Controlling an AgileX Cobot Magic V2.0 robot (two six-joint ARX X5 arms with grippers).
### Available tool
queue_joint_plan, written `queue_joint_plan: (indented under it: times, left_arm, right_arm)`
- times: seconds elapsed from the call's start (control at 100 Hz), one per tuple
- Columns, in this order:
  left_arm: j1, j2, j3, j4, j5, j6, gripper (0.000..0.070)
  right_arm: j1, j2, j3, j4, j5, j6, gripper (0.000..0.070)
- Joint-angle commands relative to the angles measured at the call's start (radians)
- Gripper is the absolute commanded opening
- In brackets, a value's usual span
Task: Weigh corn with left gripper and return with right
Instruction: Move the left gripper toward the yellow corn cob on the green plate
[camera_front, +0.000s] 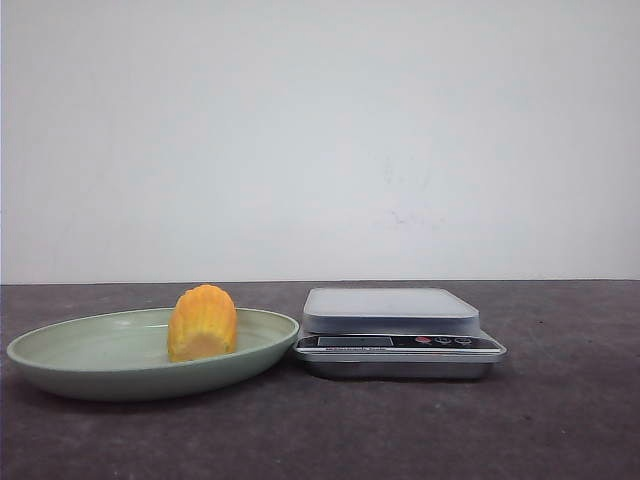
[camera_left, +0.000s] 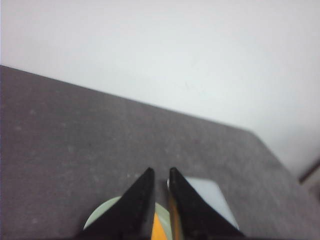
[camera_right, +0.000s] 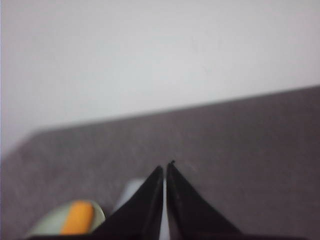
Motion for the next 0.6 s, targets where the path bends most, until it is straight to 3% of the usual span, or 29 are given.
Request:
queue_joint_plan:
  times: [0.0, 0.08, 0.18, 0.23, 0.28, 0.29, 0.32, 0.36, 0.37, 0.39, 0.59]
  left_arm:
    - [0.0, 0.048, 0.127, -0.058, 0.002, 0.105, 0.0013]
    - [0.0, 0.088, 0.201, -0.08, 0.002, 0.17, 0.0015]
    - [0.0, 0.098, 0.221, -0.069, 0.002, 0.175, 0.0046]
    - [0.0, 0.099, 0.221, -0.067, 0.002, 0.163, 0.0192]
    - [0.0, 0.099, 0.221, -0.076, 0.002, 0.153, 0.0424]
    - [0.0, 0.099, 0.221, -0.077, 0.002, 0.152, 0.0445]
    - [0.0, 0.099, 0.221, -0.086, 0.002, 0.142, 0.0602]
    - [0.0, 0.098, 0.221, -0.103, 0.002, 0.135, 0.07]
    - [0.0, 0.097, 0.221, -0.108, 0.003, 0.134, 0.07]
    - [0.0, 0.097, 0.221, -0.116, 0.003, 0.134, 0.07]
    - [0.0, 0.113, 0.191, -0.196, 0.038, 0.08, 0.07]
  right_arm:
    - [0.0, 0.045, 0.121, -0.071, 0.002, -0.109, 0.0004]
    - [0.0, 0.074, 0.193, -0.1, 0.003, -0.127, 0.0004]
    - [0.0, 0.067, 0.211, -0.077, 0.003, -0.125, 0.0006]
    - [0.0, 0.062, 0.211, -0.072, 0.002, -0.126, 0.0034]
    - [0.0, 0.062, 0.211, -0.072, 0.0, -0.126, 0.0181]
    - [0.0, 0.062, 0.211, -0.072, 0.0, -0.125, 0.0224]
    - [0.0, 0.062, 0.211, -0.075, 0.0, -0.125, 0.0369]
    - [0.0, 0.063, 0.211, -0.079, 0.0, -0.122, 0.0577]
    - [0.0, 0.063, 0.211, -0.079, 0.0, -0.119, 0.0643]
    - [0.0, 0.063, 0.211, -0.08, 0.0, -0.114, 0.07]
    - [0.0, 0.067, 0.21, -0.09, -0.004, -0.092, 0.07]
